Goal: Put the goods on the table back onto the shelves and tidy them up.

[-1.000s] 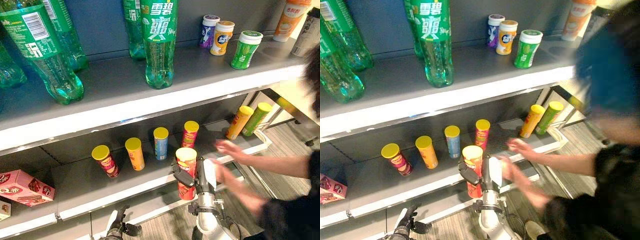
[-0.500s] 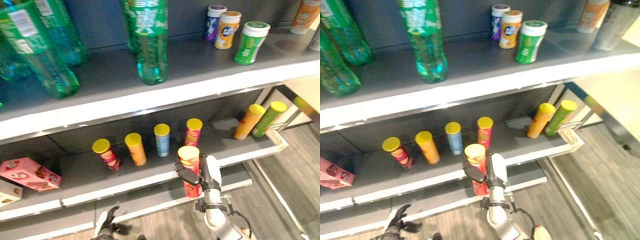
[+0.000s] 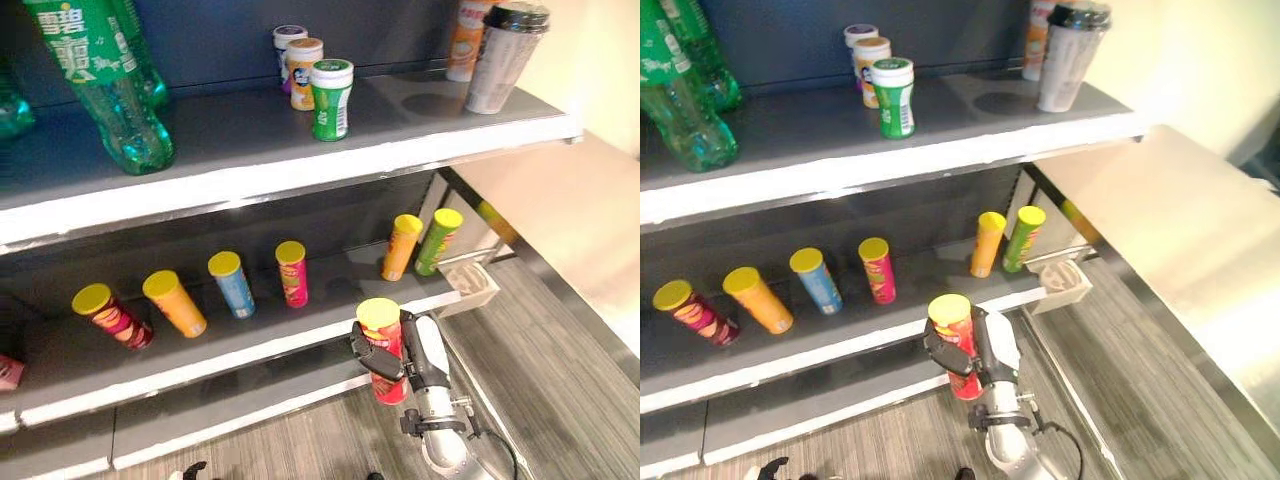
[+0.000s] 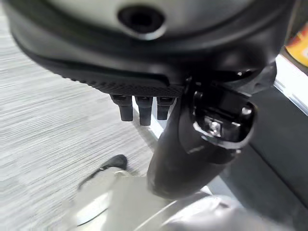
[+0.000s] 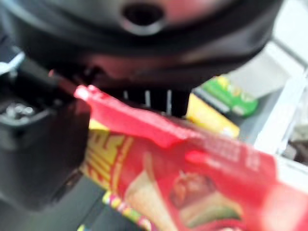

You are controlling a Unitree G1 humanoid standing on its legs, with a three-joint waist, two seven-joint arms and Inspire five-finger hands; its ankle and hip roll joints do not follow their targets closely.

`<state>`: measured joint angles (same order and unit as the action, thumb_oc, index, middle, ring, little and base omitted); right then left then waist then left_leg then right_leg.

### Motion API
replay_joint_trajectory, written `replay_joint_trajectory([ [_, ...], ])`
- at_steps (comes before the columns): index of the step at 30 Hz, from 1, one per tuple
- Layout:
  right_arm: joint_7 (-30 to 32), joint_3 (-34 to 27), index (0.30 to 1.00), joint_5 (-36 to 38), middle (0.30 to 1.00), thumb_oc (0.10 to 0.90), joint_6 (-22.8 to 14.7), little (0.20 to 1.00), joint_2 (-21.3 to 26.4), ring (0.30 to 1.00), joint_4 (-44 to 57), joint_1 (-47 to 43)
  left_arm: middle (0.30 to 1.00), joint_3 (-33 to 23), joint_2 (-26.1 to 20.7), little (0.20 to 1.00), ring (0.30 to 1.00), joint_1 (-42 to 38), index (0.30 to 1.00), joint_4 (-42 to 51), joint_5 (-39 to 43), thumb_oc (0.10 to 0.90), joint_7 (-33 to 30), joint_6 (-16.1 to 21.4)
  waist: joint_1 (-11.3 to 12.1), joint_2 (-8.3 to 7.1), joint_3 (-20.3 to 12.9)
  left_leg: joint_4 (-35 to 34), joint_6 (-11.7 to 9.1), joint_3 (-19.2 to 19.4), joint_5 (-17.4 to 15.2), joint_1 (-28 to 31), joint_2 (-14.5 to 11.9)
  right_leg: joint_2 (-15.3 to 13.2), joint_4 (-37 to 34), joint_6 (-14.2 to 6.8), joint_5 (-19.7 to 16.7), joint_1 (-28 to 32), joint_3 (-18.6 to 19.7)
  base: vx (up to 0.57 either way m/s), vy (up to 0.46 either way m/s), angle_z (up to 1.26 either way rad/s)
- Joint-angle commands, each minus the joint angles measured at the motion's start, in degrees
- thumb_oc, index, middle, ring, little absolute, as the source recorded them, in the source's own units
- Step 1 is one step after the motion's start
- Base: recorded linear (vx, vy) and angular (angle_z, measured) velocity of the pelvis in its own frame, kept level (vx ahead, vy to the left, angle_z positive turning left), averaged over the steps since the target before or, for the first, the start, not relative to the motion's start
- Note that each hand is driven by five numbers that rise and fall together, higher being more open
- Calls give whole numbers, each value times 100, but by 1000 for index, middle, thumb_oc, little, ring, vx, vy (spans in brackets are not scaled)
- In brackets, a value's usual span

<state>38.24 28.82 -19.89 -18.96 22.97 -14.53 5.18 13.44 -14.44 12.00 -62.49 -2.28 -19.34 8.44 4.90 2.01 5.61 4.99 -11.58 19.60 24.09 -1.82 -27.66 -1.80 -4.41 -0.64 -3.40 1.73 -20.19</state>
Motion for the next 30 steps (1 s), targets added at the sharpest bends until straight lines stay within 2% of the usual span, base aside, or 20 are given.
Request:
replay_joint_trajectory([
  [1, 156, -360, 300, 77, 300, 400, -748, 300, -263, 300, 1065, -520, 900, 285, 320, 900, 900, -370, 900, -49, -62, 800, 127, 224, -39, -228, 135, 63, 635, -722, -2297, -101, 1741, -653, 338, -481, 203, 129, 49, -17, -16, 8],
  [2, 153, -361, 300, 81, 300, 400, -749, 300, -263, 300, 1065, -522, 900, 284, 320, 900, 900, -374, 900, -54, -62, 800, 127, 227, -55, -232, 133, 109, 649, -739, -2327, -131, 1752, -667, 337, -494, 204, 132, 34, -54, -29, 13],
  [3, 99, -368, 300, 124, 300, 400, -755, 300, -271, 300, 1019, -560, 900, 189, 360, 900, 900, -385, 900, -83, 75, 800, 229, 261, -27, -212, 158, 308, 855, -893, -2632, -347, 2521, -653, 320, -479, 73, 71, 30, -33, 4, 13],
  [4, 99, -367, 300, 125, 300, 400, -756, 300, -271, 300, 1017, -563, 900, 187, 359, 900, 900, -387, 900, -83, 76, 800, 231, 261, -31, -212, 157, 321, 859, -895, -2641, -355, 2522, -655, 321, -483, 75, 69, 27, -13, 65, 15],
  [5, 32, -353, 300, 72, 300, 400, -697, 300, -309, 300, 954, -609, 900, 103, 410, 900, 900, -339, 900, -180, 189, 800, 363, 288, -120, -36, 129, 64, 1009, -776, -2678, -102, 2832, -479, 440, -474, 95, -8, 76, 44, 101, 4],
  [6, 0, -348, 300, 53, 300, 400, -637, 300, -321, 300, 981, -636, 900, 102, 405, 900, 900, -317, 900, -191, 169, 800, 399, 283, -153, 22, 126, -35, 1099, -747, -2704, 27, 2887, -423, 545, -465, 113, -41, 121, 43, 100, -1],
  [7, -2, -348, 300, 54, 300, 400, -635, 300, -319, 300, 984, -635, 900, 102, 406, 900, 900, -316, 900, -190, 169, 800, 399, 283, -149, 23, 131, -44, 1100, -742, -2703, 39, 2887, -424, 552, -466, 117, -39, 127, 61, 79, -25],
  [8, -44, -415, 300, 79, 300, 400, -586, 300, -420, 300, 977, -633, 900, 126, 424, 900, 900, -380, 900, -253, 91, 800, 418, 236, -250, 58, 107, -185, 1207, -839, -2639, 127, 2961, -416, 862, -416, 225, -129, 125, 60, 58, -24],
  [10, -124, -405, 300, 115, 300, 400, -601, 300, -500, 300, 1056, -565, 900, 124, 380, 900, 900, -444, 900, -342, -139, 800, 355, 216, -314, 36, 59, -401, 1220, -712, -2575, 247, 2926, -467, 1119, -440, 299, -252, 98, 78, 63, -17],
  [12, -195, -313, 300, 38, 300, 400, -570, 300, -492, 300, 1184, -517, 900, 6, 319, 900, 900, -456, 900, -342, -82, 800, 313, 197, -319, 44, 115, -636, 1246, -610, -2554, 444, 2907, -646, 1603, -561, 336, -449, 90, 60, 82, -23],
  [16, -235, -228, 300, -13, 300, 400, -518, 300, -580, 300, 1122, -454, 900, -53, 227, 900, 900, -459, 900, -243, -39, 800, 314, 271, -386, 78, 216, -847, 1345, -512, -2546, 697, 2937, -892, 2282, -745, 165, -665, 165, 25, 57, -21],
  [19, -227, -247, 300, -10, 300, 400, -512, 300, -630, 300, 1130, -344, 900, -97, 199, 900, 900, -394, 900, -278, -67, 800, 317, 263, -332, 89, 203, -897, 1325, -525, -2579, 699, 2901, -1180, 1973, -775, 54, -581, 245, 6, -75, 1],
  [21, -269, -248, 300, -51, 300, 400, -496, 300, -616, 300, 1178, -323, 900, -123, 171, 900, 900, -406, 900, -349, -70, 800, 322, 266, -308, 98, 170, -904, 1283, -597, -2600, 654, 2860, -1441, 1688, -838, -219, -593, 372, 18, -146, -10],
  [22, -289, -240, 300, -78, 300, 400, -489, 300, -598, 300, 1212, -342, 900, -129, 168, 900, 900, -419, 900, -395, -69, 800, 313, 270, -298, 76, 149, -887, 1241, -683, -2637, 632, 2854, -1652, 1395, -905, -447, -635, 559, 53, -188, 0],
  [26, -357, -257, 300, -114, 300, 400, -417, 300, -591, 300, 1256, -420, 900, -182, 104, 900, 900, -371, 900, -436, -55, 800, 290, 253, -195, -103, 148, -828, 1129, -847, -2727, 637, 2775, -2162, 612, -1141, -1205, -595, 849, 45, -234, 16],
  [28, -377, -297, 300, -93, 300, 400, -402, 300, -598, 300, 1280, -427, 900, -221, 71, 900, 900, -342, 900, -447, -23, 800, 277, 219, -147, -207, 139, -827, 1064, -930, -2744, 658, 2718, -2264, 382, -1243, -1473, -584, 939, 54, -278, 25],
  [29, -396, -319, 300, -88, 300, 400, -387, 300, -592, 300, 1338, -429, 900, -275, 30, 900, 900, -315, 900, -440, 19, 800, 285, 203, -118, -264, 162, -835, 1022, -951, -2744, 708, 2665, -2290, 388, -1269, -1580, -652, 1007, 84, -283, 51],
  [30, -412, -343, 300, -75, 300, 400, -377, 300, -586, 300, 1359, -413, 900, -327, 19, 900, 900, -316, 900, -471, 39, 800, 269, 179, -49, -363, 126, -833, 978, -951, -2767, 726, 2654, -2268, 178, -1295, -1462, -514, 903, 99, -242, 32],
])
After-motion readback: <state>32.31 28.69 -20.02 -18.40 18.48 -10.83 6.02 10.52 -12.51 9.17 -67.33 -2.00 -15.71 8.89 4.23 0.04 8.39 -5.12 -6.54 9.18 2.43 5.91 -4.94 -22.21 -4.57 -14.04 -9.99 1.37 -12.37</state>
